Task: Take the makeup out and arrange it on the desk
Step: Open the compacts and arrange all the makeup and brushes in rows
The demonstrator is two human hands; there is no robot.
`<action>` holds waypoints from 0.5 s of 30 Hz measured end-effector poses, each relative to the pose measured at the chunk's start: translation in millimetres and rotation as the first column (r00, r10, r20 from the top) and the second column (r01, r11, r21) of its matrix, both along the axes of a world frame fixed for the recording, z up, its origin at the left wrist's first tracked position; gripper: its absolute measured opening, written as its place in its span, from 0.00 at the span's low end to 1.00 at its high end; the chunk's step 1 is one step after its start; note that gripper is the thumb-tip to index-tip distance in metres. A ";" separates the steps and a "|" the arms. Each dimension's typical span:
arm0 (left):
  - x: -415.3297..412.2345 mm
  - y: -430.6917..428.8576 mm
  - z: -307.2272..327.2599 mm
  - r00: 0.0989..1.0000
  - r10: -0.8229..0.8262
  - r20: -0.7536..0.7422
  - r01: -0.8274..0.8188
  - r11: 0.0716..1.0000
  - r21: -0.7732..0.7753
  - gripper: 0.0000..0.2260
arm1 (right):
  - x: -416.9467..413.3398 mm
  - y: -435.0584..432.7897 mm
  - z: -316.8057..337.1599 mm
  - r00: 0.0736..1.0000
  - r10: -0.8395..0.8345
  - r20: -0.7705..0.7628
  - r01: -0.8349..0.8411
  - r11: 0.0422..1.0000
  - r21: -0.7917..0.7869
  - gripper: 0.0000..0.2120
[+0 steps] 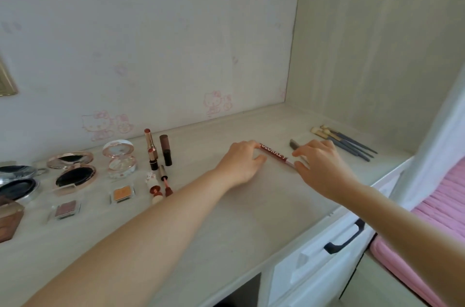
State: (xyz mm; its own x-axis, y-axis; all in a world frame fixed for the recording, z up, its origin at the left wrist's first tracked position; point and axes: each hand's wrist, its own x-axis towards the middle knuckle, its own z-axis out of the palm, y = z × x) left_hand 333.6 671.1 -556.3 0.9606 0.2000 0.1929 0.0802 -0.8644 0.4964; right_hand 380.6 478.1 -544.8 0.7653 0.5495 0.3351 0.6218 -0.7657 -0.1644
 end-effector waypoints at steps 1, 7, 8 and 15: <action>8.2 0.2 -2.0 1.000 0.015 -0.013 -0.015 1.000 0.008 0.21 | 2.7 -2.1 -1.8 1.000 -0.007 0.002 0.007 1.000 -0.009 0.16; 39.0 -2.0 -8.6 0.999 0.021 -0.031 -0.023 0.996 -0.086 0.24 | 10.9 -9.4 -9.3 0.999 -0.002 0.042 0.005 0.997 -0.073 0.16; 41.5 -2.4 -10.7 0.999 0.016 -0.038 -0.020 0.996 -0.091 0.24 | 11.1 -9.8 -10.5 0.999 0.004 0.046 0.000 0.996 -0.088 0.16; 36.3 -2.3 -14.0 0.997 0.056 0.050 -0.044 0.974 -0.224 0.22 | 6.9 -9.1 -11.7 0.999 -0.002 0.036 0.003 0.999 -0.041 0.12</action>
